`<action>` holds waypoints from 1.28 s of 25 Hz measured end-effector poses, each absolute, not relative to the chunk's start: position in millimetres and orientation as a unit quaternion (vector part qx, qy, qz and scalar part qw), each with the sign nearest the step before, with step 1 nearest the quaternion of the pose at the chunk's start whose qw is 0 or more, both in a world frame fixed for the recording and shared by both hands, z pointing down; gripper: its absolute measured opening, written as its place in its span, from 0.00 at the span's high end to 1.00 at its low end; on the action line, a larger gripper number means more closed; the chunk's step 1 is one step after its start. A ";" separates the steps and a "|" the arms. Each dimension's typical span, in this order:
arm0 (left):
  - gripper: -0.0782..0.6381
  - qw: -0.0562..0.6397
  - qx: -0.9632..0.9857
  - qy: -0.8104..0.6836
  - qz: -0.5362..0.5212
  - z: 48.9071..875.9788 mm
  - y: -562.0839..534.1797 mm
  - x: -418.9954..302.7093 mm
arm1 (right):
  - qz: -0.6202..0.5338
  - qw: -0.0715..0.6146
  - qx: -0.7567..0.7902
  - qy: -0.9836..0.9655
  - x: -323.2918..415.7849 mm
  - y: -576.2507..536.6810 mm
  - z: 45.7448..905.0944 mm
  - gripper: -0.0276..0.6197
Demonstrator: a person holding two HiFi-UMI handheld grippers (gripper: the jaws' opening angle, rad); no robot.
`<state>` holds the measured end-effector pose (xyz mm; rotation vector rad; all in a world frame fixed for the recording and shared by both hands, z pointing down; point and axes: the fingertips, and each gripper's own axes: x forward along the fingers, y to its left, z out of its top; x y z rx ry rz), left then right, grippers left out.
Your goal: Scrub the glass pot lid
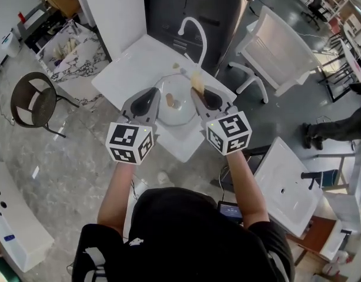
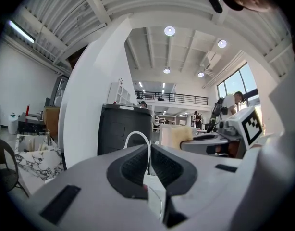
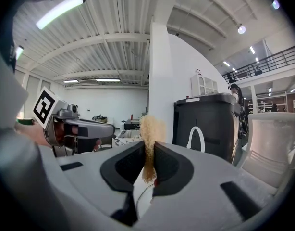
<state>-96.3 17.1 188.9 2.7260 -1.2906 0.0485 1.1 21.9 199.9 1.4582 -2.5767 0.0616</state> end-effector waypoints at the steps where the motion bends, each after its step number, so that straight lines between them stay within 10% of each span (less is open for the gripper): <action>1: 0.87 0.063 0.903 -0.424 0.017 190.3 12.0 -97.1 | 0.022 0.091 0.493 -0.865 -0.2 16.7 201.4 0.92; 32: 0.87 0.113 0.889 -0.440 0.061 259.7 -75.7 -88.5 | 0.063 0.133 0.449 -0.881 3.1 -81.2 261.2 0.92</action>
